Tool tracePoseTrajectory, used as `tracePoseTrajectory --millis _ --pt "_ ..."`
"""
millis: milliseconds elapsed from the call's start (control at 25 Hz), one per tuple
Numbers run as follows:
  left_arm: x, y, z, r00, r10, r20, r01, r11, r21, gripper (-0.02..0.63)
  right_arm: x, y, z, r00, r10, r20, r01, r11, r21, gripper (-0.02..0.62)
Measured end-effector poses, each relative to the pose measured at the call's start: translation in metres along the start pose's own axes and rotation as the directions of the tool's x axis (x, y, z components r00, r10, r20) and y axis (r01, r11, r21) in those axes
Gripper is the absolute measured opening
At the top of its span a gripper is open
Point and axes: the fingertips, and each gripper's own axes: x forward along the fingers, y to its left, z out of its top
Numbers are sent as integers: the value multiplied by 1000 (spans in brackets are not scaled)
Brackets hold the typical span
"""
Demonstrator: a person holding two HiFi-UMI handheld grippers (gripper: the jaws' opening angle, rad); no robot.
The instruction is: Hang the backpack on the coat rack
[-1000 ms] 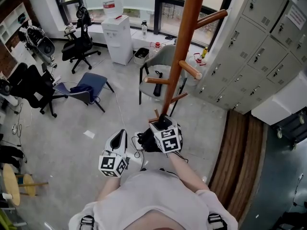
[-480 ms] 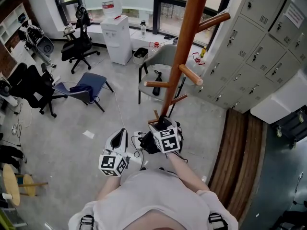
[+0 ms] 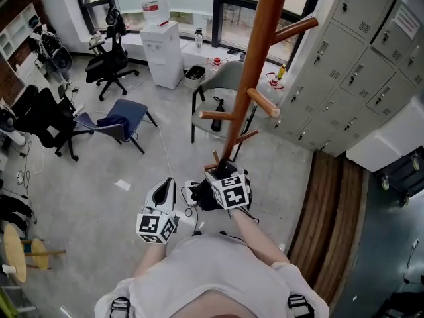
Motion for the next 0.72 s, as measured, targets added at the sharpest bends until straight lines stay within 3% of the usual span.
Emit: tracePoseTrajectory --millis 440,720 --pt "5 -1 -1 1000 3 2 -3 1000 -2 10 0 -1 2 1000 24 -11 -24 1000 18 296" --pt "5 0 -2 1000 -9 -2 9 1000 -5 10 -26 -16 45 990 -60 131 64 998 -26 296"
